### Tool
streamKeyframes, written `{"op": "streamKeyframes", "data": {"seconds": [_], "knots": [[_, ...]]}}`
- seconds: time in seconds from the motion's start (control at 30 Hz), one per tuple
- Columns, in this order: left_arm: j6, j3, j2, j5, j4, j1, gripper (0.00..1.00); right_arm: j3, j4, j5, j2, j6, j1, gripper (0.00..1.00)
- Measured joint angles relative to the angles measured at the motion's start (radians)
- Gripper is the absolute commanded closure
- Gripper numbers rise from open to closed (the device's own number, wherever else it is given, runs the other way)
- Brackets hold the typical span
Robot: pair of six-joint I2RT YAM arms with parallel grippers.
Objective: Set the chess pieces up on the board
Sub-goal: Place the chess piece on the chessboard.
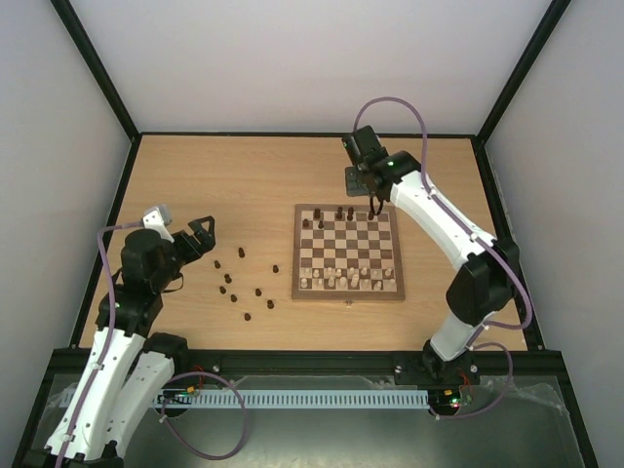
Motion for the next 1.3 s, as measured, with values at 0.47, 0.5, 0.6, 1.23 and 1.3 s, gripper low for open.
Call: {"op": "streamKeyframes", "data": {"seconds": [0.47, 0.5, 0.6, 1.23, 1.3], "knots": [[0.011, 0.0, 0.01, 0.002, 0.003, 0.0, 0.0, -0.013, 0.019, -0.056, 0.215, -0.003, -0.042, 0.94], [0.012, 0.0, 0.011, 0.002, 0.003, 0.0, 0.0, -0.014, 0.023, -0.058, 0.228, -0.003, -0.043, 0.94], [0.012, 0.0, 0.011, 0.002, 0.003, 0.0, 0.01, -0.027, 0.033, -0.062, 0.254, -0.003, -0.047, 0.95], [0.017, -0.003, 0.024, 0.002, 0.018, 0.0, 0.01, -0.093, 0.101, -0.09, 0.278, -0.006, -0.095, 0.95], [0.017, -0.003, 0.024, 0.002, 0.018, 0.0, 0.0, -0.093, 0.106, -0.092, 0.29, -0.006, -0.095, 0.95]]}}
